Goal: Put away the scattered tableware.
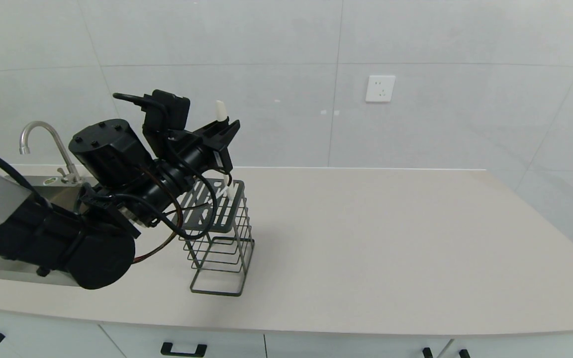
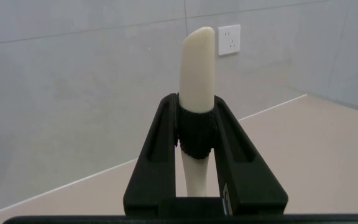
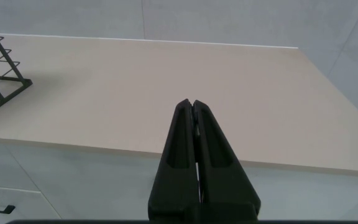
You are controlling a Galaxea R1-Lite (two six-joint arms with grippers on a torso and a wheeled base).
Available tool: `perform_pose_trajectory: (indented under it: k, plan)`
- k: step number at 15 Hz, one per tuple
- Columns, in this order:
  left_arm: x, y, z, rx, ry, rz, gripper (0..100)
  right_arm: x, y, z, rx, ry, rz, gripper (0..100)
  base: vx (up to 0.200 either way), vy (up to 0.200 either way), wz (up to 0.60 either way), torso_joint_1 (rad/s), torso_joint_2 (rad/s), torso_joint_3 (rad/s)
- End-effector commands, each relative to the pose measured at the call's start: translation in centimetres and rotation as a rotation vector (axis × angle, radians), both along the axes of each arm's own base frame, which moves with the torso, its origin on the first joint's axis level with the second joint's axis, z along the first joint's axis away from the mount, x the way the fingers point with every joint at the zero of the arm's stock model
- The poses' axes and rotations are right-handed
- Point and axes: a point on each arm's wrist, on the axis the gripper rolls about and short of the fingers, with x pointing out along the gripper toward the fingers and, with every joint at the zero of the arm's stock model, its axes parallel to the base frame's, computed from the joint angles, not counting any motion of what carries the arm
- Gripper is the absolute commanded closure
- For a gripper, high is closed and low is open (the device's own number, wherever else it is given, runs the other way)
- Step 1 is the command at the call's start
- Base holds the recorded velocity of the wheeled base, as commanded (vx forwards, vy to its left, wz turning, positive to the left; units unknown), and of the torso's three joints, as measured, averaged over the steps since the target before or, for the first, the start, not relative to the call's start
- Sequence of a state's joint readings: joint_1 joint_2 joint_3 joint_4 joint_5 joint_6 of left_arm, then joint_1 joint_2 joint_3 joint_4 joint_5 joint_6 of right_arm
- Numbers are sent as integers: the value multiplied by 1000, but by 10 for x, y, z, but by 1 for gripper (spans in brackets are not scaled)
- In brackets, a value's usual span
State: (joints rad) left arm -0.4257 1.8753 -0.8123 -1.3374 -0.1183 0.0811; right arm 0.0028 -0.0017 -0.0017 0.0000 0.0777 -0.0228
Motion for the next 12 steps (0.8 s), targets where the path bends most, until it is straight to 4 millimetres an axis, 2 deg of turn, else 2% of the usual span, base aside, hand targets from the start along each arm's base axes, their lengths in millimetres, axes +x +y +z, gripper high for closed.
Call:
perform_pose_trajectory:
  k: [1,8,12]
  plan:
    - [-1,0,-2,3,7,0,100,0,0,0,0,2,1,100,0,0,0,0,0,0]
    - [-3,-1,-24,26,71,-5,100,0,0,0,4,2,1,100,0,0,0,0,0,0]
    - [-1,-1,-28,28,84,-6,100,0,0,0,4,2,1,100,0,0,0,0,0,0]
